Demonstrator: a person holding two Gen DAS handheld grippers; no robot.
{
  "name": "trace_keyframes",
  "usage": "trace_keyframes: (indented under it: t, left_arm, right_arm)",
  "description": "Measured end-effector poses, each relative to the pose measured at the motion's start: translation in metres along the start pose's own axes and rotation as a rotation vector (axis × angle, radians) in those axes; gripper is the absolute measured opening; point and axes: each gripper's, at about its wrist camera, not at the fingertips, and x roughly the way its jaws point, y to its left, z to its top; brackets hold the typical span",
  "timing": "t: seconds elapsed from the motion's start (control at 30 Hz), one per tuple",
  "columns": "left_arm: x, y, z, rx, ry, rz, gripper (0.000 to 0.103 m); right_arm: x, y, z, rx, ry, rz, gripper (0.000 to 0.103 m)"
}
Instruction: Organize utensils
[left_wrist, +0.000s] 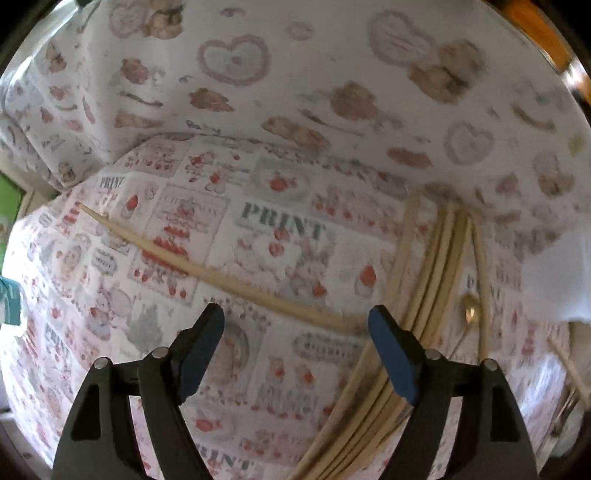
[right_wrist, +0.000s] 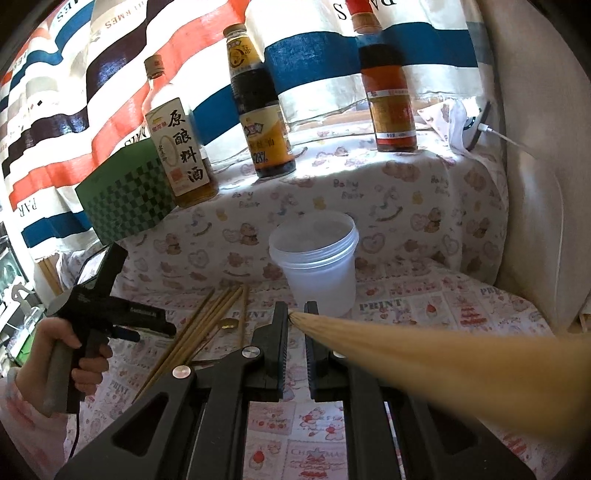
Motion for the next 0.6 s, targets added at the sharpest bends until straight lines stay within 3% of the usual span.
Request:
trace_keyframes:
  t: [0.17, 0.23, 0.3, 0.43, 0.6]
  left_arm:
    - [-0.002, -0.003, 0.009, 0.029, -0.051, 0.088, 0.073]
    - [-0.007, -0.009, 0.006, 0.051, -0.105, 0.082, 0.036]
    - [-0.014, -0.006, -0.003, 0.052, -0.128, 0.077, 0.022]
    - [-0.023, -0.005, -0.027, 0.152, -0.140, 0.039, 0.020]
    - [-0.031, 0.009, -0.072, 0.205, -0.156, -0.042, 0.013]
  right_arm:
    - [0.001, -0.001, 0.000, 0.009, 0.014, 0.010, 0.009]
    - [0.000, 0.001, 0.000, 0.002, 0.007, 0.004, 0.009]
    - [-0.001, 0.001, 0.001, 0.001, 0.003, 0.006, 0.009]
    - [-0.003, 0.001, 0.001, 0.009, 0.001, 0.007, 0.009]
    - [-0.004, 0.001, 0.002, 0.010, 0.001, 0.009, 0.009]
